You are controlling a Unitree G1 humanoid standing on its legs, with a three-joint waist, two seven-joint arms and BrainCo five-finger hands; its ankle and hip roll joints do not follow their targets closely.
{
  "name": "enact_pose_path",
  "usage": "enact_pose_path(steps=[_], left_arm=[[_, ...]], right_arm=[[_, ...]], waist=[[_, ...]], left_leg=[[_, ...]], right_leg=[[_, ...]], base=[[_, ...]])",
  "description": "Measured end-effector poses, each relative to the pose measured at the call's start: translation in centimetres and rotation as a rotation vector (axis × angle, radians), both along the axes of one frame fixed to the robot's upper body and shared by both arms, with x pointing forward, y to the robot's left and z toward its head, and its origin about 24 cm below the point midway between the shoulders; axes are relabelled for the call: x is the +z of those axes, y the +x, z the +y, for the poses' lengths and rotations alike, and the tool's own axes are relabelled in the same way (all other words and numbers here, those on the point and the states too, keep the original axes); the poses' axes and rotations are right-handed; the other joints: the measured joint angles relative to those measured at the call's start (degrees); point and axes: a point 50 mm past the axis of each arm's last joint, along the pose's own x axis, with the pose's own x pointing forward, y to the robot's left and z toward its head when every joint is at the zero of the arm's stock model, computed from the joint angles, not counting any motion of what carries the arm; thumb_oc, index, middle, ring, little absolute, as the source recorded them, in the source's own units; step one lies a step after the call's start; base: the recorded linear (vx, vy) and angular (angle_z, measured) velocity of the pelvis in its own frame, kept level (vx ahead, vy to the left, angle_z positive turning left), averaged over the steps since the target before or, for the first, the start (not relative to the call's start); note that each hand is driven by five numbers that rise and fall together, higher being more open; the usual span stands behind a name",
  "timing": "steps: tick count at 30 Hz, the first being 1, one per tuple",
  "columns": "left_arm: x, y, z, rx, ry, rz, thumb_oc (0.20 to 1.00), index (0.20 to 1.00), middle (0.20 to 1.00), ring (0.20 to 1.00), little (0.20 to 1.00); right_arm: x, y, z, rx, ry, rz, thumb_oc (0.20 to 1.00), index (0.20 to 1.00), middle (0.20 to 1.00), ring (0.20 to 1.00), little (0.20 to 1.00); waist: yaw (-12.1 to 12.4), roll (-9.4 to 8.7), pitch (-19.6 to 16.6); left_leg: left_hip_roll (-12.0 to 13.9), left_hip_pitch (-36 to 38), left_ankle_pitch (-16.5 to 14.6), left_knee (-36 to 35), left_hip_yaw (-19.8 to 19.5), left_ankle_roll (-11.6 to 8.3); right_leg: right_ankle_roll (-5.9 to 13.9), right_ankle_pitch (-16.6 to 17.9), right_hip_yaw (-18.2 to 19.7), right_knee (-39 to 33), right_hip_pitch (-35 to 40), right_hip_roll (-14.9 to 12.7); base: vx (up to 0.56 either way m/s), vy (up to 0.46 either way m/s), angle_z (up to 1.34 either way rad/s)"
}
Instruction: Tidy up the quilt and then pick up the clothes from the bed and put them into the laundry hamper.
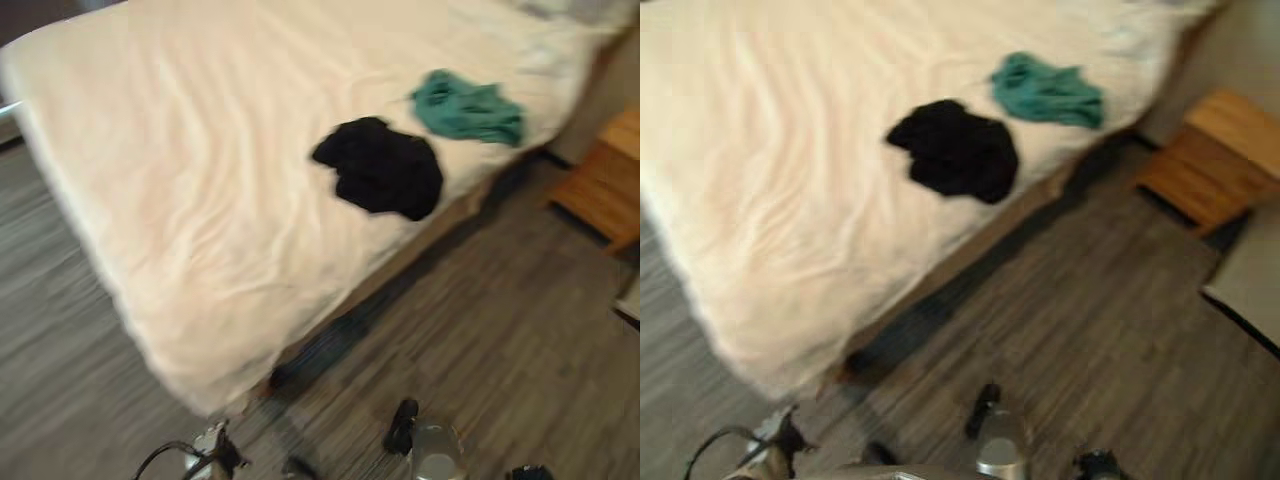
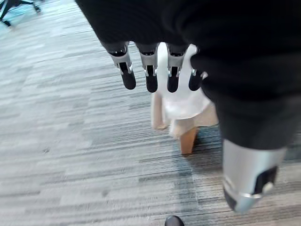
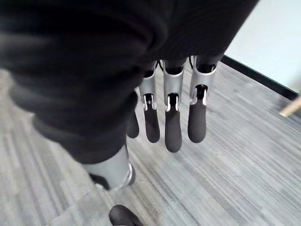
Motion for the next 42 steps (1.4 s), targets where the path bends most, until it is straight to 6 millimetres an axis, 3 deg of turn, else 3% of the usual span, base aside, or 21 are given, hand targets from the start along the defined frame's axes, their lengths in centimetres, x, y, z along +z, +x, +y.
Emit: enact_pose_path(steps=[2,4,5,7,9,11,15,19,21,22,24,26,28,30,33,34,35,37,39,40,42], left_arm=[[0.0,0.1,0.0,0.004,-0.008,0.014,1.000,1.000,1.000,1.000,1.000],[-0.7,-1.2,-0.8,0.010,-0.036,0.051,1.000,1.000,1.000,1.000,1.000],[-0.7,0.0,-2.1,-0.010,-0.073,0.009,1.000,1.000,1.000,1.000,1.000],[-0.7,1.1,-4.0,-0.038,-0.116,-0.045,1.000,1.000,1.000,1.000,1.000],[-0.4,2.5,-4.7,-0.037,-0.136,-0.101,1.000,1.000,1.000,1.000,1.000],[0.4,4.7,-5.3,-0.052,-0.145,-0.186,1.000,1.000,1.000,1.000,1.000],[1.1,6.7,-6.4,-0.087,-0.163,-0.240,1.000,1.000,1.000,1.000,1.000],[0.9,6.5,-6.8,-0.126,-0.160,-0.209,1.000,1.000,1.000,1.000,1.000],[0.1,4.7,-6.4,-0.106,-0.153,-0.150,1.000,1.000,1.000,1.000,1.000],[-0.2,4.1,-6.6,-0.118,-0.165,-0.122,1.000,1.000,1.000,1.000,1.000],[-0.7,2.9,-7.3,-0.154,-0.182,-0.076,1.000,1.000,1.000,1.000,1.000],[-0.8,2.8,-7.4,-0.199,-0.176,-0.052,1.000,1.000,1.000,1.000,1.000],[-0.8,2.9,-7.6,-0.224,-0.176,-0.039,1.000,1.000,1.000,1.000,1.000],[-0.9,2.7,-7.6,-0.237,-0.171,-0.030,1.000,1.000,1.000,1.000,1.000],[-1.1,1.9,-7.0,-0.225,-0.156,0.002,1.000,1.000,1.000,1.000,1.000],[-1.6,0.4,-6.7,-0.213,-0.152,0.052,1.000,1.000,1.000,1.000,1.000],[-1.9,-0.7,-6.9,-0.215,-0.159,0.082,1.000,1.000,1.000,1.000,1.000],[-2.1,-1.5,-6.2,-0.191,-0.143,0.105,1.000,1.000,1.000,1.000,1.000],[-1.9,-1.1,-5.9,-0.150,-0.135,0.081,1.000,1.000,1.000,1.000,1.000],[-1.8,-1.1,-5.5,-0.119,-0.127,0.071,1.000,1.000,1.000,1.000,1.000],[-1.6,-0.8,-4.8,-0.066,-0.125,0.048,1.000,1.000,1.000,1.000,1.000]], right_arm=[[-0.2,0.0,0.6,0.012,0.017,0.005,1.000,1.000,1.000,1.000,1.000],[0.2,1.9,0.9,0.170,-0.007,-0.024,1.000,1.000,1.000,1.000,1.000],[0.6,3.4,0.9,0.248,-0.027,-0.048,1.000,1.000,1.000,1.000,1.000],[1.7,7.1,1.0,0.379,-0.068,-0.106,1.000,1.000,1.000,1.000,1.000],[2.4,9.4,2.3,0.445,-0.057,-0.181,1.000,1.000,1.000,1.000,1.000],[2.1,9.7,3.9,0.496,-0.037,-0.184,1.000,1.000,1.000,1.000,1.000],[1.6,8.4,3.1,0.487,-0.054,-0.116,1.000,1.000,1.000,1.000,1.000],[0.9,6.3,2.2,0.412,-0.057,-0.059,1.000,1.000,1.000,1.000,1.000],[0.5,4.9,1.8,0.397,-0.061,-0.020,1.000,1.000,1.000,1.000,1.000],[0.7,5.0,1.3,0.373,-0.072,-0.029,1.000,1.000,1.000,1.000,1.000],[0.3,3.5,1.5,0.351,-0.058,0.006,1.000,1.000,1.000,1.000,1.000],[0.2,3.6,1.6,0.321,-0.048,-0.005,1.000,1.000,1.000,1.000,1.000],[0.1,3.5,2.0,0.294,-0.028,-0.013,1.000,1.000,1.000,1.000,1.000],[-0.1,2.5,2.1,0.281,-0.019,0.006,1.000,1.000,1.000,1.000,1.000],[0.1,3.7,2.2,0.249,-0.013,-0.038,1.000,1.000,1.000,1.000,1.000],[0.2,4.0,2.1,0.245,-0.016,-0.041,1.000,1.000,1.000,1.000,1.000],[0.2,3.6,1.8,0.241,-0.023,-0.035,1.000,1.000,1.000,1.000,1.000],[-0.4,1.3,1.8,0.202,-0.005,0.028,1.000,1.000,1.000,1.000,1.000],[-0.2,1.3,0.8,0.229,-0.039,0.056,1.000,1.000,1.000,1.000,1.000],[0.2,2.4,0.3,0.245,-0.064,0.043,1.000,1.000,1.000,1.000,1.000],[0.6,4.1,0.5,0.285,-0.076,0.003,1.000,1.000,1.000,1.000,1.000]], waist=[[1.4,-0.08,-0.2],[3.7,-0.62,-1.2],[4.9,-0.39,-1.3],[8.8,-1.48,-0.8],[8.3,-1.25,-0.7],[9.3,-2.27,-0.4],[8.0,-0.45,-0.5],[8.5,-0.12,0.1],[9.2,-0.21,0.2],[8.7,1.75,1.2],[6.5,0.81,1.3],[4.5,0.83,1.5],[3.1,1.12,2.4],[2.1,1.23,3.1],[1.9,0.87,2.7],[1.7,2.43,2.6],[0.8,3.40,2.2],[0.1,2.66,1.4],[3.5,2.19,1.5],[4.2,2.03,1.6],[5.2,0.97,2.2]], left_leg=[[4.8,1.0,1.0,8.8,-3.5,0.30],[9.8,-3.2,2.0,27.0,-18.1,-0.15],[5.2,-7.8,-1.3,32.3,-29.8,-1.72],[-6.0,-12.1,-6.3,30.2,-43.4,-1.55],[-8.6,-18.0,-6.6,27.4,-46.2,-0.95],[-9.8,-19.2,-3.7,15.8,-47.5,0.03],[-9.1,-20.6,5.9,1.0,-45.2,1.32],[-9.1,-19.0,11.0,-0.9,-41.4,4.00],[-11.1,-14.3,8.3,-2.6,-38.8,7.91],[-10.9,-11.8,8.3,-3.4,-39.0,9.38],[-13.0,-8.9,5.3,-3.4,-39.4,10.41],[-13.7,-7.5,3.3,-3.4,-40.8,12.39],[-13.0,-5.8,2.9,-3.1,-42.1,11.63],[-13.2,-4.0,1.0,-3.0,-42.2,10.82],[-12.9,-1.2,-4.3,-3.1,-37.6,9.02],[-11.5,2.7,-7.1,-3.0,-34.8,7.11],[-10.8,5.3,-8.5,-2.7,-34.8,6.29],[-9.1,-0.4,-10.8,22.4,-34.4,0.04],[-8.0,-14.3,-3.6,50.6,-39.5,-0.48],[-8.5,-19.4,-4.4,56.7,-42.2,-0.43],[-8.4,-23.3,-4.8,54.0,-43.2,-0.90]], right_leg=[[-2.93,1.4,5.8,-4.4,1.9,5.1],[-6.65,3.4,14.5,-11.1,5.9,10.3],[-6.87,5.2,19.2,-13.1,6.2,11.0],[-6.92,8.1,27.2,-15.4,5.8,11.1],[-7.10,8.3,30.3,-18.0,8.6,12.3],[-6.96,7.6,34.4,-20.3,11.1,12.6],[-6.39,4.2,36.2,-20.0,13.6,12.8],[-4.79,-1.0,37.7,-19.4,17.3,11.1],[0.85,-3.4,34.7,-4.8,14.0,9.7],[4.00,-4.6,32.9,16.4,4.9,9.1],[5.83,-5.1,32.8,32.4,-4.4,6.9],[5.07,-5.5,34.6,31.3,-11.0,8.2],[3.86,-5.4,34.4,16.7,-10.9,10.5],[3.73,-4.0,32.5,12.7,-11.8,11.4],[2.81,-2.0,18.8,-7.9,-12.3,9.6],[-0.85,0.0,13.2,-6.4,-11.4,10.4],[-1.77,0.7,13.4,-4.1,-10.3,11.0],[-6.36,6.0,15.8,-3.6,-5.4,11.8],[-9.61,7.5,21.2,-5.1,-1.9,13.7],[-9.97,8.2,24.8,-8.2,0.7,15.6],[-10.15,8.4,27.5,-11.2,4.8,16.6]], base=[[0.36,-0.421,-1.74],[0.21,-0.123,-2.24],[0.18,0.048,-1.95],[0.20,0.074,-2.21],[0.26,0.121,-1.48],[0.37,0.170,-0.96],[0.46,0.176,-0.36],[0.52,0.162,-0.21],[0.52,0.149,-0.45],[0.28,0.114,0.16],[0.40,0.148,0.35],[0.49,0.039,0.30],[0.55,-0.035,0.44],[0.66,-0.046,0.39],[0.63,-0.074,-0.38],[0.51,-0.161,-0.90],[0.42,-0.178,-0.72],[0.38,-0.130,-0.32],[0.38,0.025,-1.23],[0.27,0.070,-1.89],[0.50,0.219,-1.32]])
